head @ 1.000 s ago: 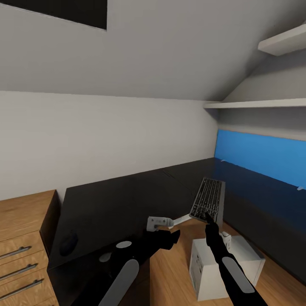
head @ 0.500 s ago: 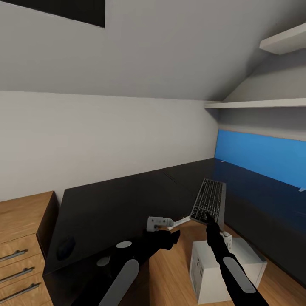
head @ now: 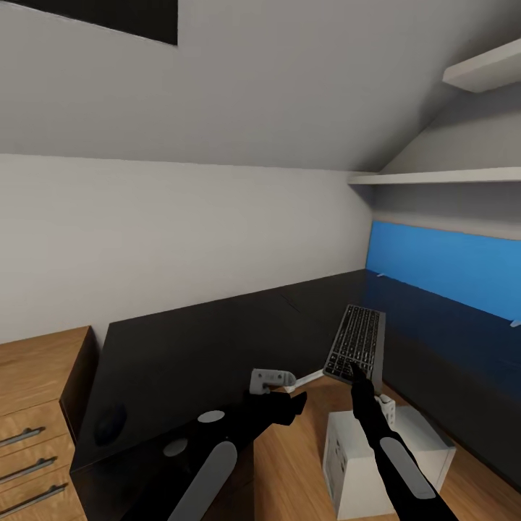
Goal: In the bedroom, organize the workspace by keeping the computer under the desk, ensuring the monitor is on the desk, placing the keyboard on the desk next to the monitor, placing the mouse on the desk next to the keyboard, moving the folder from the swivel chair onto the desk next to the mouse, stacking the notebook on top of the folder with the pen on top of the notebook, and positioning the swivel chair next to the desk.
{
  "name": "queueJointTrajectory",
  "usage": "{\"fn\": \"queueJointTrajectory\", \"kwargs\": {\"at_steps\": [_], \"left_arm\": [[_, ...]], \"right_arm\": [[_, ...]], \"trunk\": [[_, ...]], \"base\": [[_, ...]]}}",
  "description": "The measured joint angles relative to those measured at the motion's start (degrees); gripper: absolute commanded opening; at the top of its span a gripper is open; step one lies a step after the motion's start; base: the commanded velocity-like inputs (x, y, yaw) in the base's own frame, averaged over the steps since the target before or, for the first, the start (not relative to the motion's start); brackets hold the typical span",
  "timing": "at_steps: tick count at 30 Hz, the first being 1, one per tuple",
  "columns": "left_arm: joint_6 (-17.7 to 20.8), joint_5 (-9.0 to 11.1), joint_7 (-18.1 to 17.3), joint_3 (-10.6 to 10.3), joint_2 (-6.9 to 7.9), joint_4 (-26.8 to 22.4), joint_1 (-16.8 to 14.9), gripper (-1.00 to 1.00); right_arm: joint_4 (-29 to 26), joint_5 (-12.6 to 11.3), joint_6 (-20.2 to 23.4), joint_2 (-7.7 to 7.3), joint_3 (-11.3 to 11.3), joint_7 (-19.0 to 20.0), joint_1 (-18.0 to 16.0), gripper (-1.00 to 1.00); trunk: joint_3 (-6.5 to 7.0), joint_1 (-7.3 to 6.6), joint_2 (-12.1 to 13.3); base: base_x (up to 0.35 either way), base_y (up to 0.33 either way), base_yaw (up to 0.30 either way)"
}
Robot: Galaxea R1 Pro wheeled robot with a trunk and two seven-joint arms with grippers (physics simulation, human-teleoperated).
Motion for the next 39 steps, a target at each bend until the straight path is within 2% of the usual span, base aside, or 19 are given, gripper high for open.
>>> {"fn": "queueJointTrajectory", "kwargs": {"at_steps": [1, 14, 23, 29, 34, 39], "left_arm": [[0.0, 0.0, 0.0, 0.0, 0.0, 0.0, 0.0, 1.0], [0.0, 0.0, 0.0, 0.0, 0.0, 0.0, 0.0, 1.0], [-0.01, -0.08, 0.08, -0.09, -0.08, 0.0, 0.0, 1.0], [-0.08, -0.46, 0.3, -0.02, -0.09, 0.0, 0.0, 1.0], [-0.08, -0.47, 2.23, 0.0, -0.02, 0.0, 0.0, 1.0], [-0.08, -0.45, 2.72, 0.13, -0.01, 0.0, 0.0, 1.0]], "right_arm": [[0.0, 0.0, 0.0, -0.01, -0.01, 0.0, 0.0, -1.0], [-0.14, 0.23, -0.13, -0.05, 0.03, -1.43, -0.02, -1.0], [-0.62, 0.15, -0.19, -0.16, -0.04, -1.4, 0.0, -1.0], [-5.92, 0.4, -0.2, -0.23, 0.17, -1.41, 0.06, -1.0], [-6.45, 0.31, -0.19, -0.23, 0.14, -1.47, 0.09, -1.0], [-6.52, 0.31, -0.2, -0.23, 0.14, -1.26, 0.09, -1.0]], "trunk": [[0.0, 0.0, 0.0], [0.01, 0.0, 0.0], [1.61, -1.97, 3.6], [2.7, -3.29, 6.0], [3.59, -4.39, 8.01], [4.49, -5.49, 10.01]], "base": [[0.0, 0.0, 0.0], [0.0, 0.0, 0.0], [0.0, 0.0, 0.0], [0.0, 0.0, 0.0], [0.0, 0.0, 0.0], [0.0, 0.0, 0.0]]}}
